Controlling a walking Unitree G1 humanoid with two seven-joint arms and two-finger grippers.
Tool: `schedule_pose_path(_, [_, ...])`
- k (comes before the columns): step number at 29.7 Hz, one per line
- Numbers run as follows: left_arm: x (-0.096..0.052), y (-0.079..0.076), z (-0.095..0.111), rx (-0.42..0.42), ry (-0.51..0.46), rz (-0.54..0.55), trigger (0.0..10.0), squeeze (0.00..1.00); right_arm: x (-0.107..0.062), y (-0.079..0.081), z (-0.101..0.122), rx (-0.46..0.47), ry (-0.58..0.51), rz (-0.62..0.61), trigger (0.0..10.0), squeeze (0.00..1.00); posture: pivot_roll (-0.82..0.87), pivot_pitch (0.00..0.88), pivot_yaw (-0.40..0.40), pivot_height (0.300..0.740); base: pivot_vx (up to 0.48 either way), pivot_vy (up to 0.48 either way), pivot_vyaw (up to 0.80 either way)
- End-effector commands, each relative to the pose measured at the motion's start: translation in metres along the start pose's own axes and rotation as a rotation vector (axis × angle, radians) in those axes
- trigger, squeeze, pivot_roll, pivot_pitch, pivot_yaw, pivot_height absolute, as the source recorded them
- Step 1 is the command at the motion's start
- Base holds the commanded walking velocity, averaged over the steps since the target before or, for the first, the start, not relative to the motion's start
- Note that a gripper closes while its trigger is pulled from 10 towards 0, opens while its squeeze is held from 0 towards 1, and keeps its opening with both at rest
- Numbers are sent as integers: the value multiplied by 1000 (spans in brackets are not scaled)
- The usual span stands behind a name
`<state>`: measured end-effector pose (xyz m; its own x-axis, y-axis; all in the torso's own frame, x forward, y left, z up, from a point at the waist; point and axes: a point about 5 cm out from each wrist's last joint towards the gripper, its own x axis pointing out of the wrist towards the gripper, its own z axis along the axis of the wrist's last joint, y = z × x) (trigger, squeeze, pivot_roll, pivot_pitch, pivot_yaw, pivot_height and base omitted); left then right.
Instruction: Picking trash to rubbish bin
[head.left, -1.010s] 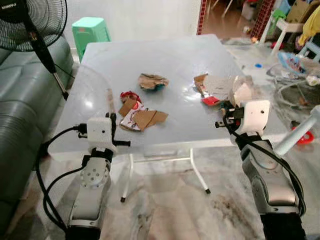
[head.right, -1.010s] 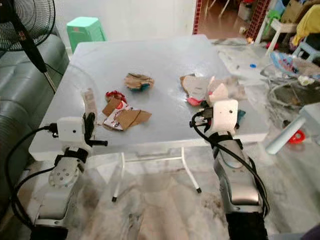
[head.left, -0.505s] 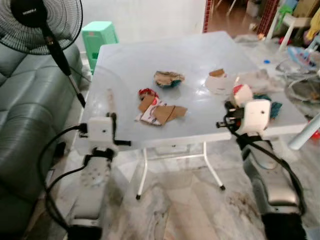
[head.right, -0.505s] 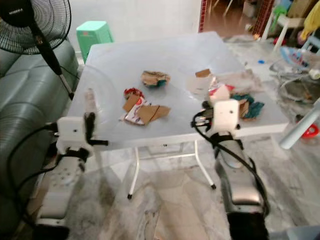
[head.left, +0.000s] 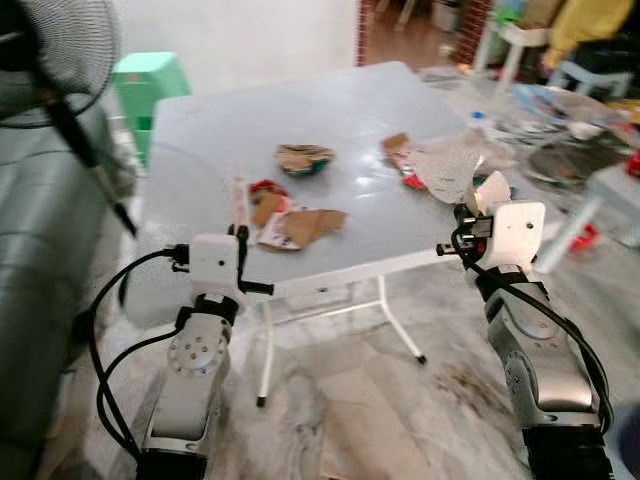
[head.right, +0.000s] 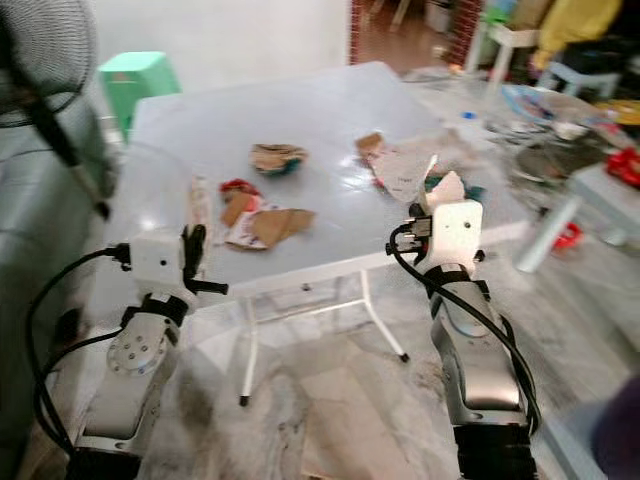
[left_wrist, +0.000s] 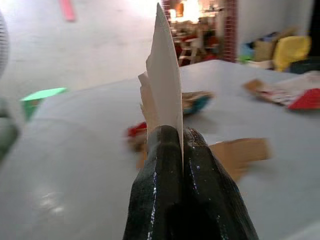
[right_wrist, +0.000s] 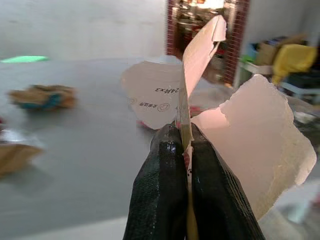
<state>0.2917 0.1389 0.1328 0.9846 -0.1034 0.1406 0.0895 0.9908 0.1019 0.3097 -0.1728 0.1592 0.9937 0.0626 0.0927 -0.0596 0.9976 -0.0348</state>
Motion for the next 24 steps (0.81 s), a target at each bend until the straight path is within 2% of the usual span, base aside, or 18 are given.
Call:
schedule_pose_path(1, [0, 2, 3, 7, -9, -6, 10000, 0, 2, 2, 2, -2, -7, 5, 10000, 0, -49, 26, 42, 740, 0, 0, -800])
schedule_pose_path(18, [0, 3, 3, -11, -2, -6, 10000, 0, 1, 1, 2, -7, -5, 3, 10000, 0, -52, 32, 40, 740, 0, 0, -800])
schedule_pose_path(24, [-1, 2, 3, -17, -2, -6, 10000, 0, 1, 1, 3, -10, -13, 9, 10000, 0, -54, 35, 36, 740, 0, 0, -86])
